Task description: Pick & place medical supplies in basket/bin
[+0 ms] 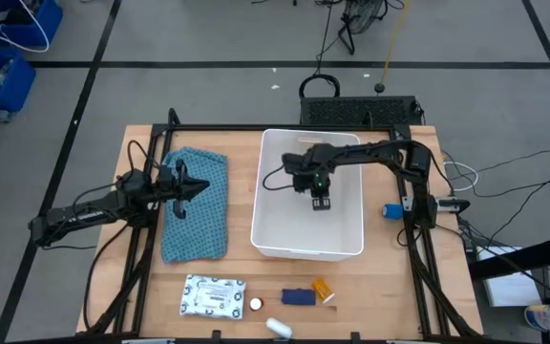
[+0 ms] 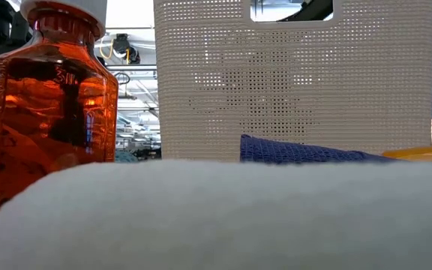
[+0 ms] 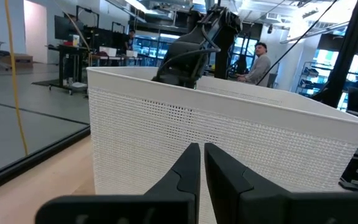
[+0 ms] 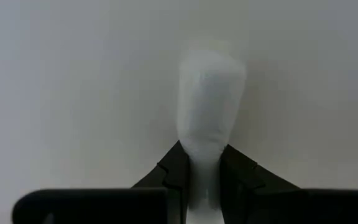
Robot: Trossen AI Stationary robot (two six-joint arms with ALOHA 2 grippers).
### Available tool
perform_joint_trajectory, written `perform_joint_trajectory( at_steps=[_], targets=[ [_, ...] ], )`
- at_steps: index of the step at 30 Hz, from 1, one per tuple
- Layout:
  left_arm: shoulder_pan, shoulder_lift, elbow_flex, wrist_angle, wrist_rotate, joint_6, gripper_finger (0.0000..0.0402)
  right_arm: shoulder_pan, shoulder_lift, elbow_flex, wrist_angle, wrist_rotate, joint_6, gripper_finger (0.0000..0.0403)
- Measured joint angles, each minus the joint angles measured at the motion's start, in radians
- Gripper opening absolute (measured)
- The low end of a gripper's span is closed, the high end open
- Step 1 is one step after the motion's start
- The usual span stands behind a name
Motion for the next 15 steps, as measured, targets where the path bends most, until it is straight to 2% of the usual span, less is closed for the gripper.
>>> perform_joint_trajectory(
  at_steps=[8, 15],
  targets=[
    [0.000, 0.000, 0.000, 0.001, 0.000, -0.001, 0.0026, -0.006, -0.001, -0.053, 0.029, -0.001, -0.015, 0.0056],
    [0.000, 0.000, 0.000, 0.001, 0.000, -0.002, 0.0026, -0.005, -0.038, -0.044, 0.021, 0.007, 0.001, 0.0129]
  ],
)
